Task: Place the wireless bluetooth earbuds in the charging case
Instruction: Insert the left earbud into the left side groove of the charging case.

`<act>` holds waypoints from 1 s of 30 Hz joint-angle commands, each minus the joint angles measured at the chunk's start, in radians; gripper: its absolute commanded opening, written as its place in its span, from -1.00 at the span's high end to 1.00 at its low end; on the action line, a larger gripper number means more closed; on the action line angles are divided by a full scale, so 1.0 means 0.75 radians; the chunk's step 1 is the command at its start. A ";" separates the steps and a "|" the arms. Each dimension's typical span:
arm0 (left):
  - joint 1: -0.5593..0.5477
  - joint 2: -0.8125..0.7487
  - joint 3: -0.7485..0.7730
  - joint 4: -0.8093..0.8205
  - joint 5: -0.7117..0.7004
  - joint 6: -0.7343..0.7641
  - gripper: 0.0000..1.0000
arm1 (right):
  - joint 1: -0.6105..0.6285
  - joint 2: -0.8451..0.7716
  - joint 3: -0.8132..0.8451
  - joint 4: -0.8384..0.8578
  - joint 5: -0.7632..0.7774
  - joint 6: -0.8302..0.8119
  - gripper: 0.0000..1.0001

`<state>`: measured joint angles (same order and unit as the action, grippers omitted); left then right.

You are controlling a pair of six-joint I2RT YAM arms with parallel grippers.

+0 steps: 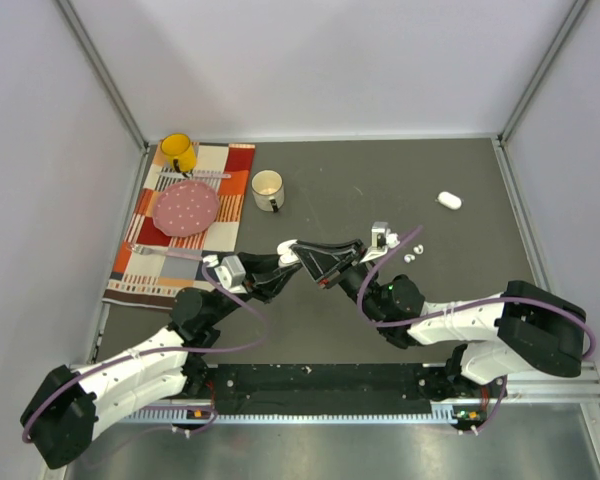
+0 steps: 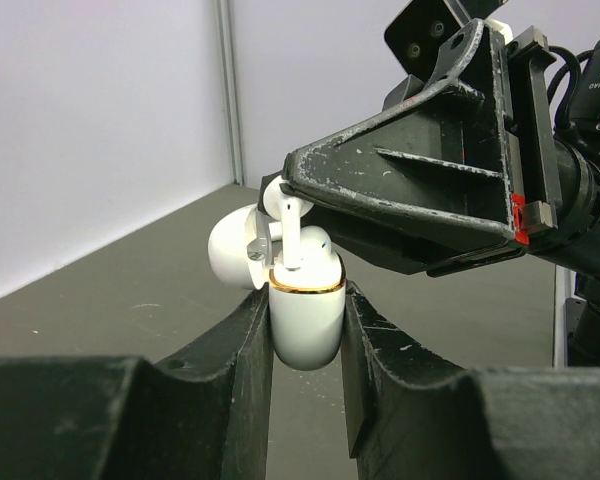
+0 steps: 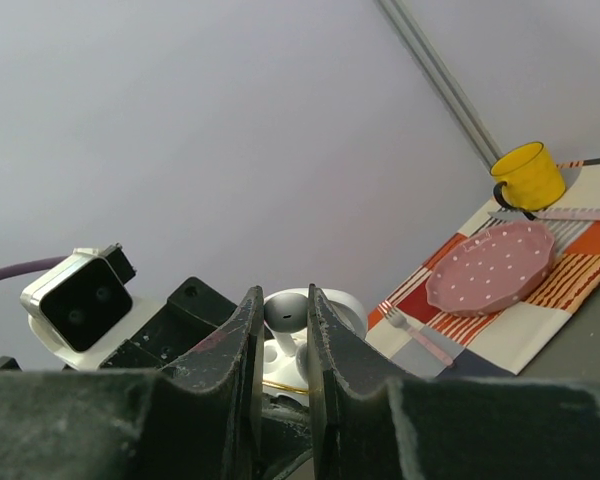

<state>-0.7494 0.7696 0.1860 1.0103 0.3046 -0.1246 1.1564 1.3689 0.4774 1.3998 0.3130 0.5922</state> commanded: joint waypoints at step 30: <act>-0.009 -0.053 0.018 0.052 -0.038 0.033 1.00 | 0.023 -0.030 0.102 0.277 -0.192 -0.174 1.00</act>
<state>-0.7536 0.7418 0.1848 1.0084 0.2817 -0.1173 1.1580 1.3220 0.5018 1.3380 0.1864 0.4717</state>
